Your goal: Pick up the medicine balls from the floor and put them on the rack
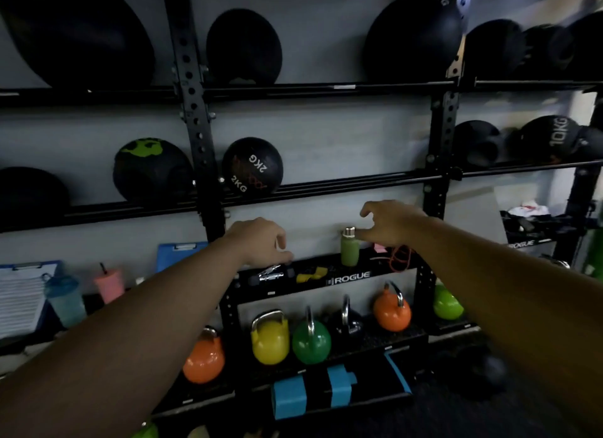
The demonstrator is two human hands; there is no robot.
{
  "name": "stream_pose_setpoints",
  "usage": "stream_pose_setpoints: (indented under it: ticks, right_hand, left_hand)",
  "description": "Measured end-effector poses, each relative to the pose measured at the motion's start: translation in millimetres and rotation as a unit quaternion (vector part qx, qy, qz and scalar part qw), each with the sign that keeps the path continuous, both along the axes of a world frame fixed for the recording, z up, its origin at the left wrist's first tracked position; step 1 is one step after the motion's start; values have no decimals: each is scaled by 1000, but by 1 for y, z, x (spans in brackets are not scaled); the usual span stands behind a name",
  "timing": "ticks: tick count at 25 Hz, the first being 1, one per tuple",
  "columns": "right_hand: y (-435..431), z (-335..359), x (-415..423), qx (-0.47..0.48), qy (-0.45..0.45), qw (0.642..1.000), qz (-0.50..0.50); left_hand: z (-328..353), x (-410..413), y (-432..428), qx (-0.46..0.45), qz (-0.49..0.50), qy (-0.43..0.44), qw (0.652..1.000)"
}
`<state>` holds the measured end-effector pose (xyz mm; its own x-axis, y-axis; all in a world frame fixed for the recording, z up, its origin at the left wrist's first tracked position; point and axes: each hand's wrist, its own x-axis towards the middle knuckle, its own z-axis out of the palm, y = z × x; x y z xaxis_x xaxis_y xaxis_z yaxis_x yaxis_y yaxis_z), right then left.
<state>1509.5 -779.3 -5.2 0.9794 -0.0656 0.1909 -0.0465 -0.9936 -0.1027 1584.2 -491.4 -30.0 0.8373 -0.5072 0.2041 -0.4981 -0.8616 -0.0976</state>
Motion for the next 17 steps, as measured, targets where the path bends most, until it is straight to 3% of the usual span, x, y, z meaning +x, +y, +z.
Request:
stream_pose_setpoints:
  ticks: [4,10,17]
  right_hand:
    - [52,-30,-36,-92,41,995,8]
    - [58,-39,-74,-83,47,995,-14]
    - [-17,-101,-133,-25,89,993,-69]
  left_hand:
    - [-16,-26,23,25,-18,33,999]
    - [-25,-64,-6,-20,-56,68,996]
    - [-64,-102,-113,6,-122,97,988]
